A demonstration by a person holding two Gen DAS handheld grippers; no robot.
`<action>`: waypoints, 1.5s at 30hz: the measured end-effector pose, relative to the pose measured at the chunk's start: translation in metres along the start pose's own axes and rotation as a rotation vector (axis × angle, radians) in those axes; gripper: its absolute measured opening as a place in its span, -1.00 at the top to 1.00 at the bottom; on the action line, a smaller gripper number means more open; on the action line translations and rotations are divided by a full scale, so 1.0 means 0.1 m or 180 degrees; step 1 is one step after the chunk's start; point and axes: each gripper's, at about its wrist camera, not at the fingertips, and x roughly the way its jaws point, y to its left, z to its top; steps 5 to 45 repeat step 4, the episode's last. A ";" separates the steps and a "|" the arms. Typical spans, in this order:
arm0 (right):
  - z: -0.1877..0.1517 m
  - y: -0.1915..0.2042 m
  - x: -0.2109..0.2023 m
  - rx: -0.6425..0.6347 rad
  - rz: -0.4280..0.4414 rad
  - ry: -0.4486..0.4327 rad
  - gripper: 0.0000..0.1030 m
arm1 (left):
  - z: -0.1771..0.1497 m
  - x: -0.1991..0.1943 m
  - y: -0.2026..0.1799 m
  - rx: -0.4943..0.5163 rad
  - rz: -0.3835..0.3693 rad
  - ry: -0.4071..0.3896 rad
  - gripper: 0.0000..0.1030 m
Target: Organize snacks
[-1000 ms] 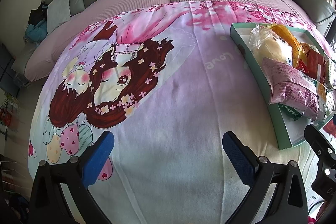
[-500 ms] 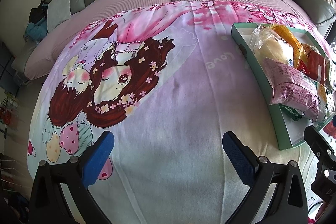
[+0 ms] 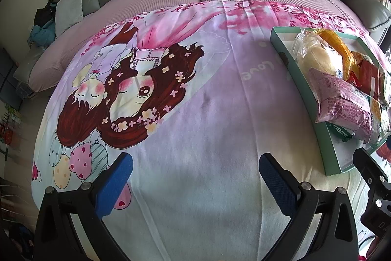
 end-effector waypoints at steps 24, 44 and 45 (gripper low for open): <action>0.00 0.00 0.00 0.0000 0.0001 -0.0001 -1.00 | 0.00 -0.01 0.00 -0.0007 -0.0013 -0.0034 -0.99; 0.00 0.00 0.00 0.0000 0.0001 -0.0001 -1.00 | 0.00 -0.01 0.00 -0.0007 -0.0013 -0.0034 -0.99; 0.00 0.00 0.00 0.0000 0.0001 -0.0001 -1.00 | 0.00 -0.01 0.00 -0.0007 -0.0013 -0.0034 -0.99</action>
